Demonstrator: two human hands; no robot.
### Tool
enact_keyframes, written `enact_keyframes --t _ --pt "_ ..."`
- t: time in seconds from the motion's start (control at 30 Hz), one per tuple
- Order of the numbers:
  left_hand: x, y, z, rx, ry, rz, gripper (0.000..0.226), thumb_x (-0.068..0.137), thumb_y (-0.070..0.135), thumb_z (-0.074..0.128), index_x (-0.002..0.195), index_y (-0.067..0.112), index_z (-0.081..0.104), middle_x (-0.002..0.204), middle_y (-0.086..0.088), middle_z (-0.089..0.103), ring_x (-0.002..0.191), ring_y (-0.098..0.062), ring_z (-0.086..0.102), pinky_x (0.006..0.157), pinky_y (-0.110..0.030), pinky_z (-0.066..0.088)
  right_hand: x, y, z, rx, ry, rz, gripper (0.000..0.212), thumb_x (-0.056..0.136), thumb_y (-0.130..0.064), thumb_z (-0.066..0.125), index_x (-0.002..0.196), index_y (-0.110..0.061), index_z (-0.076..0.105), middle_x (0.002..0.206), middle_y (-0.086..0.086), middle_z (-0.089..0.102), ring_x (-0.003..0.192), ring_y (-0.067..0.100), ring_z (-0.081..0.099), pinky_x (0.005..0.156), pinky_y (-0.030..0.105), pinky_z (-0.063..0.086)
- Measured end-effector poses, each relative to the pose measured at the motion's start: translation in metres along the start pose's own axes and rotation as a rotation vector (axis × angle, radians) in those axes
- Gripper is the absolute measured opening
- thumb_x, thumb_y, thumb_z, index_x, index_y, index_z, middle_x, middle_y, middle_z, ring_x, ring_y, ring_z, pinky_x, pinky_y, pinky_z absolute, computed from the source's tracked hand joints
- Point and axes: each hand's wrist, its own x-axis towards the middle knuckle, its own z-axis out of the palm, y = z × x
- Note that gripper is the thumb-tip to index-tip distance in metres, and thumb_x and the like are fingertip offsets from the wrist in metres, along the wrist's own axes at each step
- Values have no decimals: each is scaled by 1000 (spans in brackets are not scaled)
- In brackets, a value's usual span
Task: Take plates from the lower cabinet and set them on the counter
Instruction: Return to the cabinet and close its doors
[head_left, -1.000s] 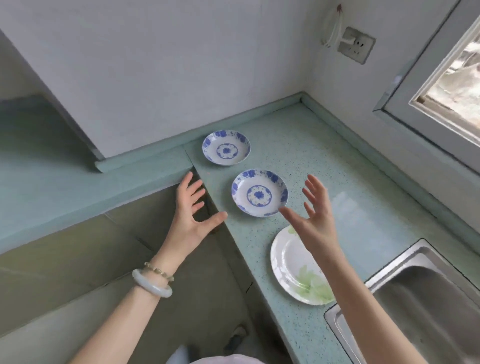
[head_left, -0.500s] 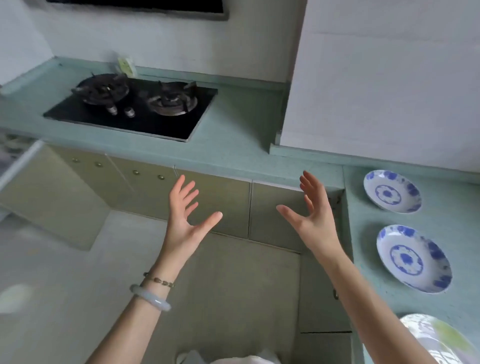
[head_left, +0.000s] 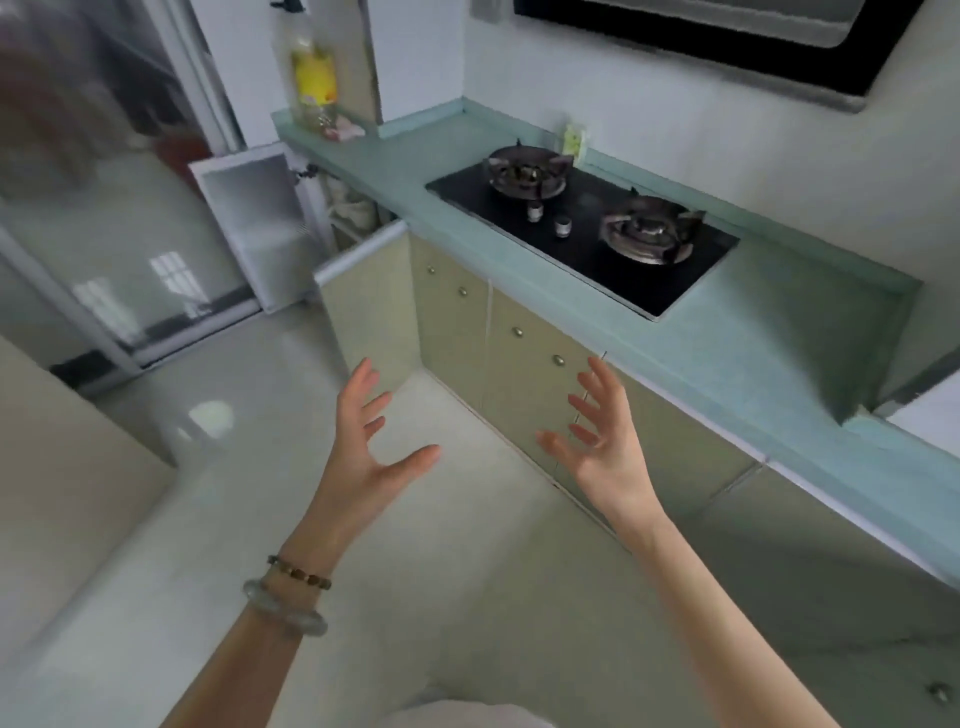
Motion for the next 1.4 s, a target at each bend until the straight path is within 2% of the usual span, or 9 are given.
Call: enact_keyframes --t 0.1,0.23,0.43,0.6,0.83,0.93,1.07,1.2,1.4 --pt "-1 -12 -56 27 92 -44 106 64 34 83 147 38 17 153 8 28 131 -4 44 107 -31 39 20 -13 60 32 -126 -6 94 73 -17 80 144 -39 22 143 -10 37 123 13 49 98 34 45" --pt "-4 -22 -115 58 164 -73 110 62 40 80 149 37 12 151 11 27 127 -5 48 103 -27 43 44 -25 129 63 -266 -42 94 73 -14 80 139 -47 22 142 -11 37 117 8 52 93 26 45" --pt "4 -40 -179 96 339 -123 111 64 40 79 150 31 10 151 6 31 128 -8 49 105 -29 42 86 -39 216 102 -476 -72 91 71 -19 82 125 -67 27 135 -23 41 121 7 51 99 27 42" --pt "43 -68 -230 123 404 -169 109 66 40 78 150 34 9 150 9 30 127 -5 49 103 -23 42 138 -44 287 99 -588 -76 89 74 -18 80 130 -59 25 139 -16 38 119 5 51 96 23 41" --pt "140 -111 -304 144 416 -225 109 67 40 78 150 32 8 149 9 30 126 -4 49 103 -22 42 236 -46 390 122 -590 -34 92 74 -17 80 141 -46 23 142 -13 38 118 4 51 99 28 43" --pt "184 -121 -336 149 412 -239 107 67 40 77 149 34 8 149 8 30 125 -4 48 103 -22 43 276 -49 427 138 -583 -33 91 74 -19 80 136 -53 24 138 -16 39 117 1 52 101 32 44" --pt "233 -135 -372 116 449 -241 104 67 37 77 147 38 10 148 7 30 125 -5 48 100 -26 45 321 -58 470 140 -569 -47 88 71 -23 80 125 -64 25 140 -14 37 119 9 52 102 39 45" --pt "269 -152 -400 93 463 -262 107 67 36 76 149 33 9 148 6 29 126 -8 48 101 -30 45 359 -67 508 128 -556 -45 86 65 -31 78 117 -75 25 142 -13 34 120 9 51 99 35 46" --pt "329 -183 -452 86 433 -261 106 69 33 77 150 31 9 149 4 29 127 -9 48 102 -30 45 412 -69 567 104 -531 -11 86 66 -30 78 122 -69 26 141 -14 35 119 9 51 100 38 47"
